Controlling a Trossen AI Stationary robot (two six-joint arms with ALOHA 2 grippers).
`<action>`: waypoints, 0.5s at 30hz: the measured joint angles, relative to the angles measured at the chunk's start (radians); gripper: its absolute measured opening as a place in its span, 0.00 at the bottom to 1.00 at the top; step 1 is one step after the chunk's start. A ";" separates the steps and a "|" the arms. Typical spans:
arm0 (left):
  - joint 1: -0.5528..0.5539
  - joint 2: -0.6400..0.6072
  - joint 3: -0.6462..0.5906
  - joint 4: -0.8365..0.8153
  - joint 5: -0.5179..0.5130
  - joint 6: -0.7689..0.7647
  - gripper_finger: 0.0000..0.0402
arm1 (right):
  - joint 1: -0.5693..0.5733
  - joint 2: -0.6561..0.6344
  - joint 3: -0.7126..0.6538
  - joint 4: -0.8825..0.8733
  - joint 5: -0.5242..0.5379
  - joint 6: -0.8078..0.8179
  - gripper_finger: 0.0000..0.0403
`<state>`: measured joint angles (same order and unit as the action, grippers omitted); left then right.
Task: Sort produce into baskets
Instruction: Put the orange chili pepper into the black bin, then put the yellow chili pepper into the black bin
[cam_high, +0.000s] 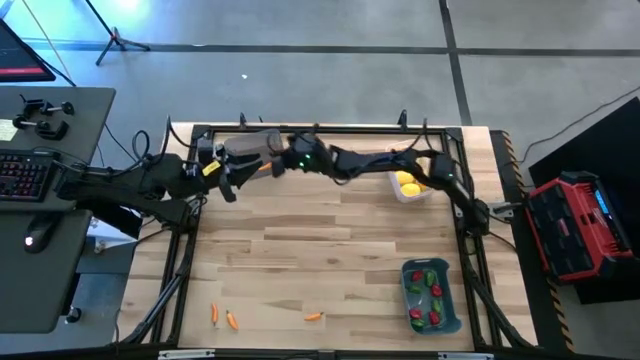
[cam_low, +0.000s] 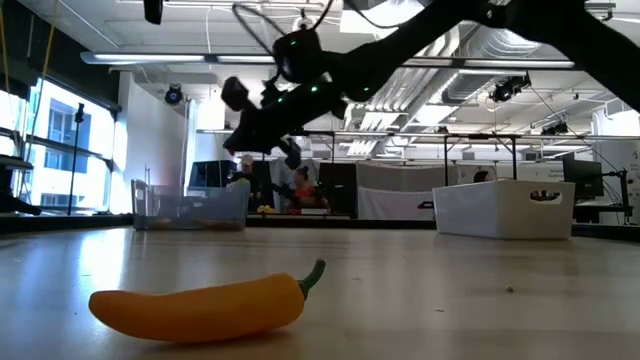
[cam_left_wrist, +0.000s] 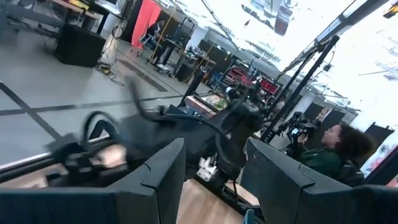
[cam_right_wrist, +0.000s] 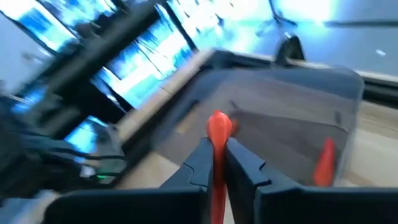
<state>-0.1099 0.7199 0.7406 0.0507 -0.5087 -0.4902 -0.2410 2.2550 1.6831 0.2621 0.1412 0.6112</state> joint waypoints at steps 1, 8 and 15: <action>0.000 0.000 0.000 0.001 0.000 -0.004 0.40 | -0.006 0.026 0.046 -0.049 0.000 0.001 0.05; 0.000 0.000 0.000 0.000 0.000 -0.006 0.40 | -0.023 0.143 0.296 -0.336 0.015 -0.067 0.29; 0.000 0.000 0.000 0.001 0.001 -0.007 0.40 | -0.082 0.146 0.327 -0.375 -0.070 -0.047 0.55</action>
<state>-0.1097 0.7199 0.7406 0.0515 -0.5079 -0.4969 -0.3227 2.4008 2.0102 -0.1125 0.0715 0.5640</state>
